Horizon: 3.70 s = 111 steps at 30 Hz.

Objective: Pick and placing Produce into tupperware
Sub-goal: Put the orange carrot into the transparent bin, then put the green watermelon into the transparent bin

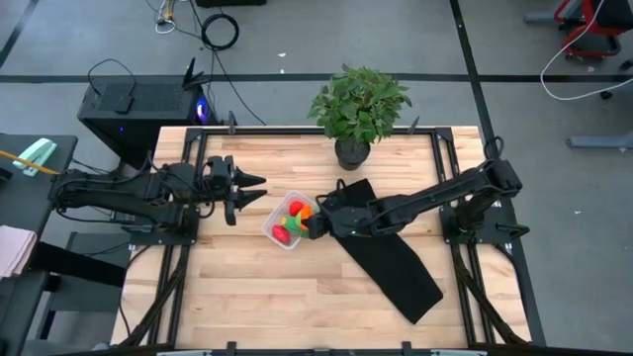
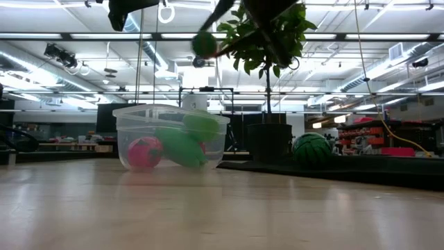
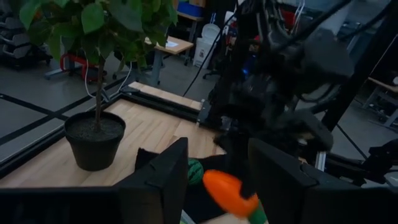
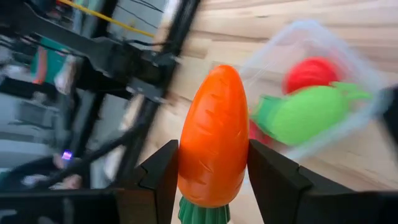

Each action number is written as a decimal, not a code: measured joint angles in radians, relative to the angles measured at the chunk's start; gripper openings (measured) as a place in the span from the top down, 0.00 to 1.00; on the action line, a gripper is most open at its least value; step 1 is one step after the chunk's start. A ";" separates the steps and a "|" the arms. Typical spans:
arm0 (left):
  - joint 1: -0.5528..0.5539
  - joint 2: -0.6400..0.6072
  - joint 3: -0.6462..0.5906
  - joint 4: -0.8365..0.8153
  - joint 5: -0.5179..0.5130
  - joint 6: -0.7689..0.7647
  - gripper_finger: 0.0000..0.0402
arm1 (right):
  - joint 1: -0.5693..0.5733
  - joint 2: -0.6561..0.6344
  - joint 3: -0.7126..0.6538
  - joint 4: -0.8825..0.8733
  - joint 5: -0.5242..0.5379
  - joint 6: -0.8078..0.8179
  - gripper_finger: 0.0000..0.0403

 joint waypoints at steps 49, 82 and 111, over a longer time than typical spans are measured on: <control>-0.001 -0.032 0.001 -0.021 0.011 0.000 0.57 | -0.105 0.294 0.259 -0.106 -0.214 -0.458 0.56; -0.001 -0.031 0.001 -0.022 0.011 0.002 0.56 | -0.079 0.227 0.259 -0.329 -0.222 -0.418 0.49; -0.001 -0.031 0.001 -0.021 0.011 0.000 0.56 | 0.241 0.037 0.153 -1.096 -0.043 0.120 0.38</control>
